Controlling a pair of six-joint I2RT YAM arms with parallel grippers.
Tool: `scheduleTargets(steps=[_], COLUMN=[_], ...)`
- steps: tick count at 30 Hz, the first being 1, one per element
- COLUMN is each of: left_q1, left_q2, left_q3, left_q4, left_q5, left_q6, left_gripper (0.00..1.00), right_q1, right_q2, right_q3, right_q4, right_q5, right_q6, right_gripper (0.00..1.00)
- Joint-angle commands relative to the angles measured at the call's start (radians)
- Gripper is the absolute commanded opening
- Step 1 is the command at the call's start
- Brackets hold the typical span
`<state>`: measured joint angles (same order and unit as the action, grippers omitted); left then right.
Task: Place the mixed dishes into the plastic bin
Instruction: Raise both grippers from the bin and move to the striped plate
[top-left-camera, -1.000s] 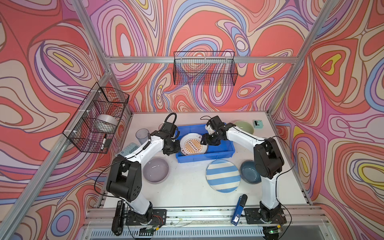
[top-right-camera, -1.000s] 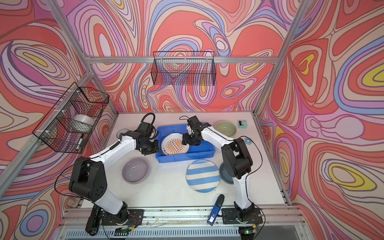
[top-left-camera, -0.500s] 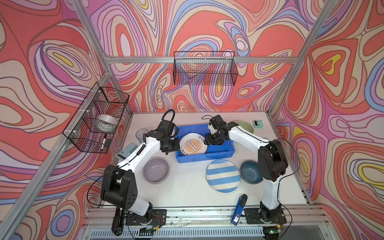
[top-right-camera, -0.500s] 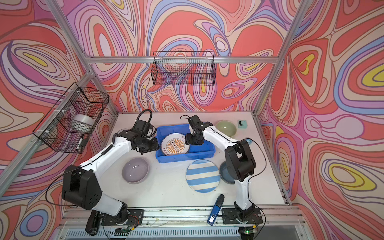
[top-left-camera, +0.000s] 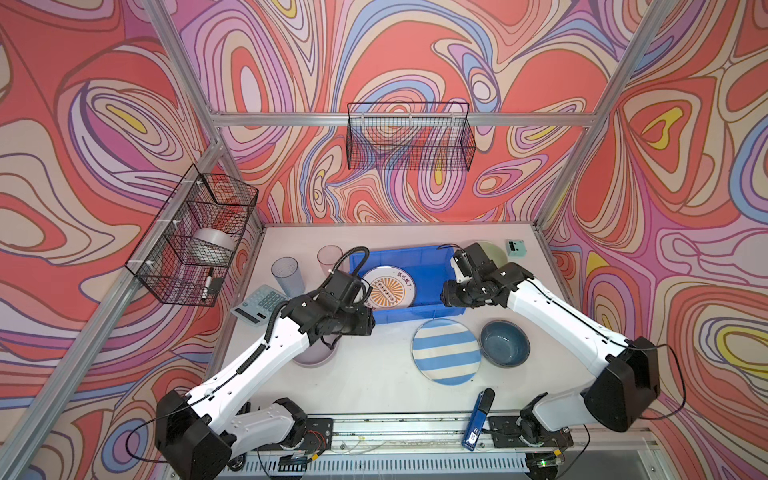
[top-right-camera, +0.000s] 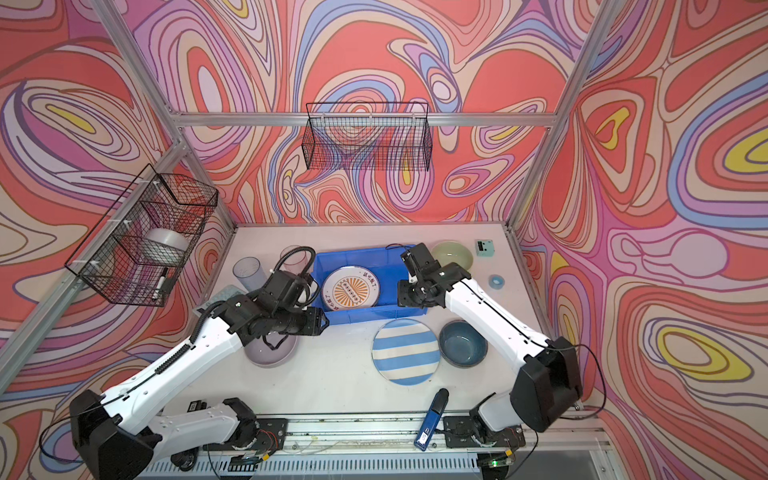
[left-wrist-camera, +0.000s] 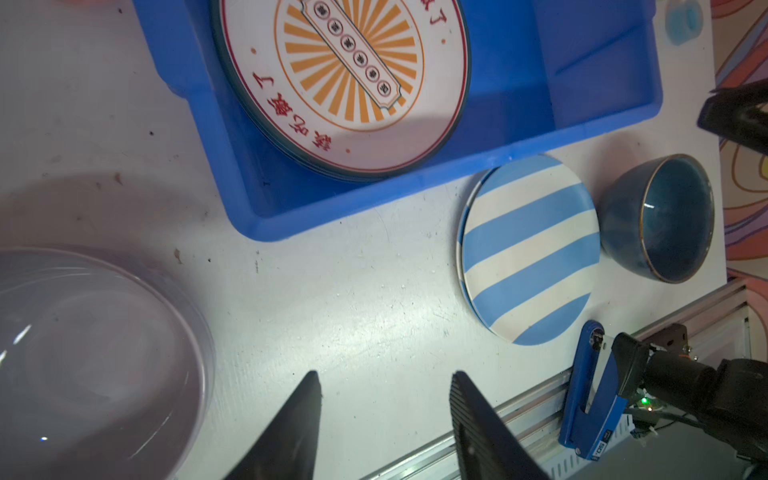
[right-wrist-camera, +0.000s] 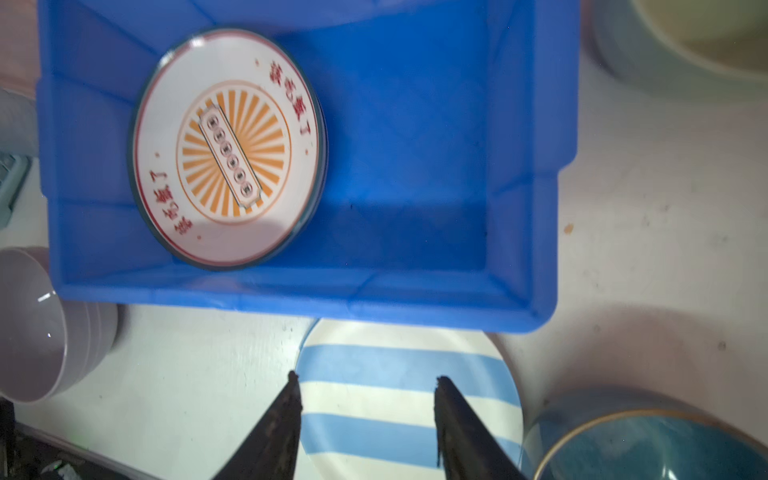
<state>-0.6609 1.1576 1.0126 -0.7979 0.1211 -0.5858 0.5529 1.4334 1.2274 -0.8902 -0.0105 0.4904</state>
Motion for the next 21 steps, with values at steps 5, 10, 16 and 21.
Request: scheduleTargets(steps=[5,10,16,21], left_q1=[-0.172,-0.272,-0.281,-0.281], left_q2=[-0.020,-0.018,-0.066,-0.120], left_q3=[-0.129,-0.177,-0.264,-0.318], left_q4=[0.129,0.199,0.245,0.218], left_q5=[-0.076,-0.157,-0.185,-0.200], left_q6=[-0.216,-0.326,-0.370,-0.393], left_gripper=[0.48,0.46,0.48,0.48], right_q1=[0.142,0.219,0.234,0.259], right_q2=[-0.053,-0.015,0.060,0.123], right_q3=[-0.201,-0.309,-0.368,-0.372], right_q4=[0.078,0.180,0.283,0.356], right_q5=[0.002,-0.011,-0.045,-0.108], right_q6=[0.139,0.224,0.243,0.244], right_gripper=[0.47,0.38,0.29,0.27])
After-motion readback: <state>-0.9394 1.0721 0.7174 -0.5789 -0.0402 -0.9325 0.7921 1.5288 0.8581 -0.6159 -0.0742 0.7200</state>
